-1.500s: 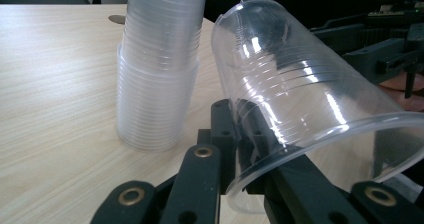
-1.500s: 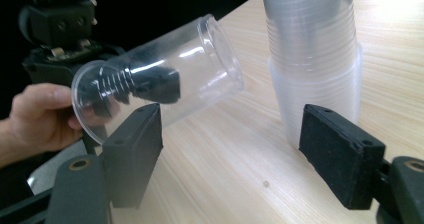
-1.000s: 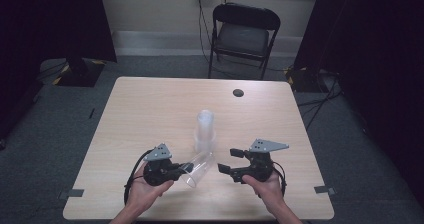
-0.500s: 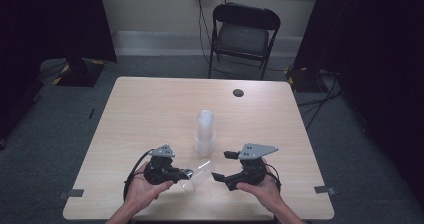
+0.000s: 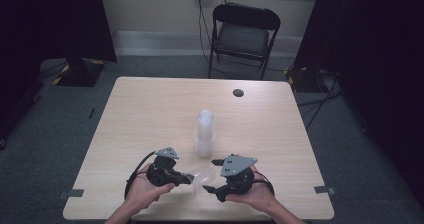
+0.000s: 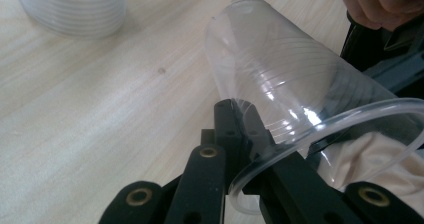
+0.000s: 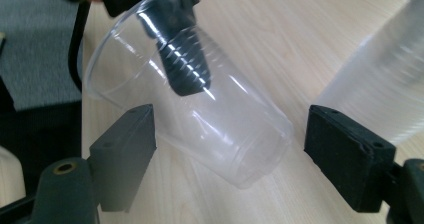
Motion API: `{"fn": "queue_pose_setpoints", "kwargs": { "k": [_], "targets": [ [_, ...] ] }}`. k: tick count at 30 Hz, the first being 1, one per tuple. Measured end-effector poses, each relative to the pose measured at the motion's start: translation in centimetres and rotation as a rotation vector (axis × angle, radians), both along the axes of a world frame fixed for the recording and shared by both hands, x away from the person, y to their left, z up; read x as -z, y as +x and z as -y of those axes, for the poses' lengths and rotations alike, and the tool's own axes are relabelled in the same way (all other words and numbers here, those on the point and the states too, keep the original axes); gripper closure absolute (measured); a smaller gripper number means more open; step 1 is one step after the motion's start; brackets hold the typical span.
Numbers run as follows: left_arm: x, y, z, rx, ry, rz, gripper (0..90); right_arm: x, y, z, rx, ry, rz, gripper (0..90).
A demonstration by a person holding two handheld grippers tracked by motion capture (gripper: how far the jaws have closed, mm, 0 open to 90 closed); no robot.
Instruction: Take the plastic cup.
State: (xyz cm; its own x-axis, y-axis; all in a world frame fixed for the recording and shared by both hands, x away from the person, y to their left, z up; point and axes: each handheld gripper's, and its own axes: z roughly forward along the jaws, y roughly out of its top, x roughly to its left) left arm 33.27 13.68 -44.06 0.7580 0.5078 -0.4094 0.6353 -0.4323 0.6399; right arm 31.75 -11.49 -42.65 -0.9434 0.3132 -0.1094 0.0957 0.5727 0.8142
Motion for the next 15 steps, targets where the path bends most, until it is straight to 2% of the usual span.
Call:
{"fn": "queue_pose_setpoints", "kwargs": {
  "k": [5,7,10,12,15],
  "targets": [
    [0.2,0.2,0.0,-0.001,-0.001,-0.034,90.0,0.7,-0.3,-0.7,-0.039,-0.067,0.02,17.8],
    [0.2,0.3,-0.1,-0.002,0.01,-0.042,90.0,0.9,-0.4,-1.0,-0.046,-0.089,0.045,17.0],
    [0.2,0.4,-0.1,-0.014,0.01,-0.049,90.0,1.2,-0.5,-1.3,-0.048,-0.112,0.07,16.4],
    [0.2,0.6,-0.1,-0.004,-0.011,-0.064,90.0,1.4,-0.4,-1.5,-0.054,-0.127,0.081,15.1],
    [0.1,0.6,0.2,0.008,-0.012,-0.07,89.9,1.5,-0.3,-1.8,-0.057,-0.147,0.093,14.6]
  ]
}}
